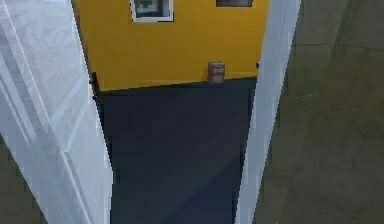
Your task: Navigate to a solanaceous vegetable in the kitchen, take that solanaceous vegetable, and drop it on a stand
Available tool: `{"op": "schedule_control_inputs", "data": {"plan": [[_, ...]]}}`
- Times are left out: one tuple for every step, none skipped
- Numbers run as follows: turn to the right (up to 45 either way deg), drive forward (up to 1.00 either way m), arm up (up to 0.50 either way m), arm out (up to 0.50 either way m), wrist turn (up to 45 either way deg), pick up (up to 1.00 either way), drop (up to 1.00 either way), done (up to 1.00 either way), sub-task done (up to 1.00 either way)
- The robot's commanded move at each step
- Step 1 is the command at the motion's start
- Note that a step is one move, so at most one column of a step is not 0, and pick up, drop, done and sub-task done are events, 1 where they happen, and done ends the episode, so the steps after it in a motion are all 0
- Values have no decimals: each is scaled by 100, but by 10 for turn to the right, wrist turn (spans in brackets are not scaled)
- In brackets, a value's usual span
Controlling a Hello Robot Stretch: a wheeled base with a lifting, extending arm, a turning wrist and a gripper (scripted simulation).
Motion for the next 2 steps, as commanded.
{"op": "schedule_control_inputs", "data": {"plan": [[0,100,0,0,0,0,0,0,0],[-330,0,0,0,0,0,0,0,0]]}}
